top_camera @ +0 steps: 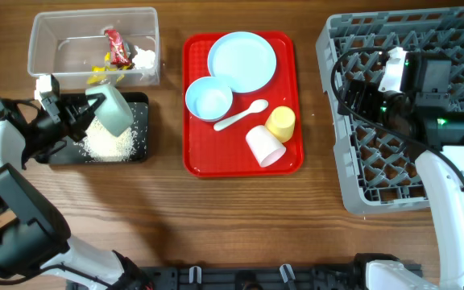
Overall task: Sort waste into correct bins and load items into the dishwasher rack
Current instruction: 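Tip the green bowl over the black tray to pour out the rice, then return the empty green bowl to the red tray with the left gripper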
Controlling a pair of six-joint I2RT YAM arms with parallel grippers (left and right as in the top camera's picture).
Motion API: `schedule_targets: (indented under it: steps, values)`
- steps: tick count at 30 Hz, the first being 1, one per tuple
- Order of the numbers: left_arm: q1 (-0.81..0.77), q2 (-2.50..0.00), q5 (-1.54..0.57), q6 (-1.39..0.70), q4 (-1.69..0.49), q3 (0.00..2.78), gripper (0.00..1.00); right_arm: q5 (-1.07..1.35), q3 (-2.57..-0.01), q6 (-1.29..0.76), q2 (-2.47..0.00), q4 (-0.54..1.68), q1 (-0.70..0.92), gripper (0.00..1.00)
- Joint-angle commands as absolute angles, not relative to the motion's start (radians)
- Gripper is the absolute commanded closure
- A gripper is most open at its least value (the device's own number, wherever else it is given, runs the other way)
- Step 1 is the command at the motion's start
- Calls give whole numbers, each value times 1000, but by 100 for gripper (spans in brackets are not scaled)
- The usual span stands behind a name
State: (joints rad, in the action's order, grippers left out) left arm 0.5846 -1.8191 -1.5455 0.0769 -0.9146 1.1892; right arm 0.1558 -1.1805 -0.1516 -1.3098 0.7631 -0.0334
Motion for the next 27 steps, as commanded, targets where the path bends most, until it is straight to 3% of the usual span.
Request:
schedule_targets:
  steps: [1, 3, 6, 8, 11, 16, 21, 26, 27]
  values:
    - [489, -1676, -1446, 130, -885, 1239, 96, 150, -1185, -139, -1319, 763, -33, 0]
    - [360, -1574, -1236, 128, -870, 1267, 96, 150, -1185, -141, -1319, 758, -33, 0]
    - [37, -1458, -737, 121, -840, 1269, 96, 150, -1185, -160, -1319, 759, -33, 0]
    - [-210, -1473, -436, 88, -840, 1268, 96, 150, -1185, -159, -1319, 760, -33, 0]
    - [-429, -1552, -123, 11, -826, 1268, 96, 150, -1185, -159, -1319, 762, -33, 0]
    - [-595, -1781, -41, 5, -807, 1268, 96, 150, -1185, -160, -1319, 768, -33, 0]
    - [-637, -1903, -17, -16, -811, 1268, 95, 150, -1185, -157, -1319, 772, -33, 0]
    - [-636, -1903, -17, -17, -806, 1268, 33, 150, -1185, -157, -1319, 772, -33, 0]
    - [-636, -1901, -16, -37, -806, 1269, 26, 165, -1185, -157, -1319, 772, -33, 0]
